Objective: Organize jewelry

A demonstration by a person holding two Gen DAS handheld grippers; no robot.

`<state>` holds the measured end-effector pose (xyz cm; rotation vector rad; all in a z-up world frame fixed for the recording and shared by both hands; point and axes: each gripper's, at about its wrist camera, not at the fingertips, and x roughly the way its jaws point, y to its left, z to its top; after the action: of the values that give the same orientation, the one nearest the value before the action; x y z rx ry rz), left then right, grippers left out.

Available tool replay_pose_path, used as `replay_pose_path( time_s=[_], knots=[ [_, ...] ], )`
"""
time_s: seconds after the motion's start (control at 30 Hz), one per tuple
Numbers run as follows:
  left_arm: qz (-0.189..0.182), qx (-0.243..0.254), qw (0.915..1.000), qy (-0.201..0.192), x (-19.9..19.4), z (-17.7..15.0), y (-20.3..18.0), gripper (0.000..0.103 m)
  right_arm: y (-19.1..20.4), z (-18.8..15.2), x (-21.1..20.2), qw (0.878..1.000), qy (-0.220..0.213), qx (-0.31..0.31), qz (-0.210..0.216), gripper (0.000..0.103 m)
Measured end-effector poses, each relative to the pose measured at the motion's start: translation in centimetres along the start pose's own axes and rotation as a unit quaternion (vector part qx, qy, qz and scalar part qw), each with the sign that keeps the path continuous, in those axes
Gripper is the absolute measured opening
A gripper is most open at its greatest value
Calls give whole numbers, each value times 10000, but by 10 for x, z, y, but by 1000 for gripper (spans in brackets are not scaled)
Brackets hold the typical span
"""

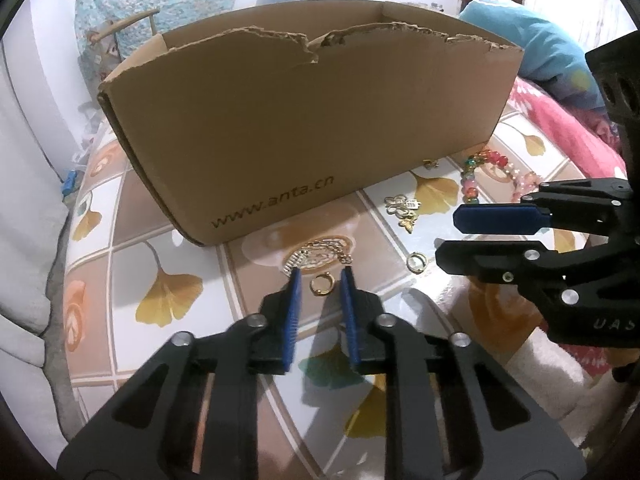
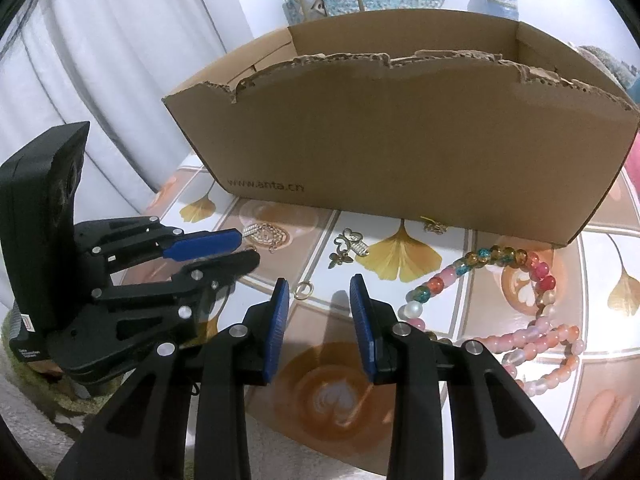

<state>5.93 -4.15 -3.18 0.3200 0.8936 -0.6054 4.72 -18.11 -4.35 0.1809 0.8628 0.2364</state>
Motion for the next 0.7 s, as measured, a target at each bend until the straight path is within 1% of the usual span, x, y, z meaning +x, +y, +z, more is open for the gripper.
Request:
replay_pose_path(
  time_s=[0.03, 0.17, 0.5, 0.7],
  knots=[
    [-5, -18, 10000, 5, 0, 0, 1, 10, 0, 0, 0, 10000, 0, -9, 0, 31],
    [9, 80, 10000, -18, -1, -2, 0, 10, 2, 1, 0, 10000, 22, -93, -2, 31],
    [-39, 14, 10000, -50, -4, -7, 6, 9, 16, 2, 13, 9965, 187, -788, -203, 31],
    [-40, 18, 10000, -60, -4, -6, 6, 9, 26, 1, 23, 9946, 236, -966, -282, 31]
  ],
)
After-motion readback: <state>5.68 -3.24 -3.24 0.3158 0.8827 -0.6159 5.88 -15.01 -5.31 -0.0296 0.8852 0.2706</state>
